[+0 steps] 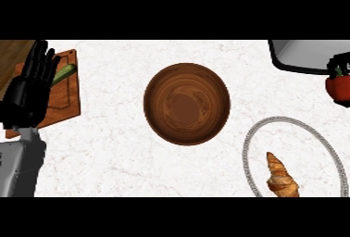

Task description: Pick the bell pepper from the placemat and place it in the bowl

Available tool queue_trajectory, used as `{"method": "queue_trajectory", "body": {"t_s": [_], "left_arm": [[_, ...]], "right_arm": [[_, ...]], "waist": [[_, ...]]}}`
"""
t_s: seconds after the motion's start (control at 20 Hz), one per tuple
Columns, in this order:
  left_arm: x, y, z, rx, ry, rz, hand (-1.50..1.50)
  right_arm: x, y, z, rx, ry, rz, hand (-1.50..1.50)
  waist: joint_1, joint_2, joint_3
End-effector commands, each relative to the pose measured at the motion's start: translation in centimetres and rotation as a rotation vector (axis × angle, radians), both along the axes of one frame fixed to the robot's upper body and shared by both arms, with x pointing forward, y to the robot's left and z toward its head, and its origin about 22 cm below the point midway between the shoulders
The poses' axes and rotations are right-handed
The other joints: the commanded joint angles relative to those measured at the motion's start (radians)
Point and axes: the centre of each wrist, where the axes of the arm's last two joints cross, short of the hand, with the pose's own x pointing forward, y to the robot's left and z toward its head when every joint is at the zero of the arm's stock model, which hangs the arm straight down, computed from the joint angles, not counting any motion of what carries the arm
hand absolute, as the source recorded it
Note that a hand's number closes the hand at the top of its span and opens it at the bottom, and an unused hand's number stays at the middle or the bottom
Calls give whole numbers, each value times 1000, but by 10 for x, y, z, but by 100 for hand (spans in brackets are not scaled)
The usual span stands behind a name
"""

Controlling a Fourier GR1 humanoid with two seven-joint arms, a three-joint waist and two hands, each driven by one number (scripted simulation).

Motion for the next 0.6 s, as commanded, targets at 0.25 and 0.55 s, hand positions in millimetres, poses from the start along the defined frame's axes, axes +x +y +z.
{"method": "queue_trajectory", "body": {"t_s": [0.25, 0.55], "left_arm": [[-2, 3, 2, -6, 8, 19, 0], [-12, 15, -2, 4, 29, 36, 0]], "right_arm": [[18, -4, 66, 253, -140, 199, 150], [38, 26, 100, 469, -93, 356, 150]], "waist": [[-13, -12, -2], [-42, -31, -5]]}}
